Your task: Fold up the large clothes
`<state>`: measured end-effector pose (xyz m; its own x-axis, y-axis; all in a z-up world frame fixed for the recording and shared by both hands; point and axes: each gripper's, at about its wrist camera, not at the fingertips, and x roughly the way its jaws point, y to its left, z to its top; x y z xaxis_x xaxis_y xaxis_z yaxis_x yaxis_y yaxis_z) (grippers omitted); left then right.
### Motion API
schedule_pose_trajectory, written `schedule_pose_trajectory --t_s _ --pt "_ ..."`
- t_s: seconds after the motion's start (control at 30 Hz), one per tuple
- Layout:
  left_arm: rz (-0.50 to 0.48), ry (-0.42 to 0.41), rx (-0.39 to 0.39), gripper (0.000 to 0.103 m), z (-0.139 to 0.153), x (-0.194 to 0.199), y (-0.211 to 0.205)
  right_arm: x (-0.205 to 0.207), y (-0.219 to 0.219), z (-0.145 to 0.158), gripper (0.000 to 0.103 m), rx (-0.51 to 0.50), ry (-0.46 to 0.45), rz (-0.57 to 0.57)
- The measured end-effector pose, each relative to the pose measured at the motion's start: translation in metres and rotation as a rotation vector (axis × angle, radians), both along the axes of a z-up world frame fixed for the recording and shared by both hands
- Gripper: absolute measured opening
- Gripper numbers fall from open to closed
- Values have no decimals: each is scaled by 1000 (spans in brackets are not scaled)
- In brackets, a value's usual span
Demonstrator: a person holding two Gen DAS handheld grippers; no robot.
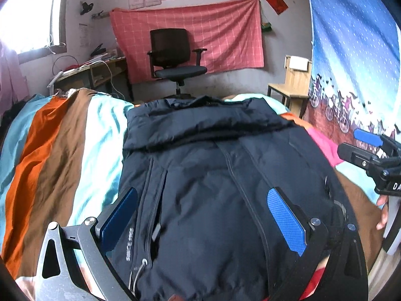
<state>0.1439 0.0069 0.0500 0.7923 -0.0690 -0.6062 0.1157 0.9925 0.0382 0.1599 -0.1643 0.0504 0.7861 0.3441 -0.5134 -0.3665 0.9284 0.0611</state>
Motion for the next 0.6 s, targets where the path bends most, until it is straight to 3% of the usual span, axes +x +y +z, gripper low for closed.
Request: schedule_pose_trajectory --t_s 0.6 --pt "-23 153 93 101 -59 -43 14 -43 -3 -79 103 -187 215 147"
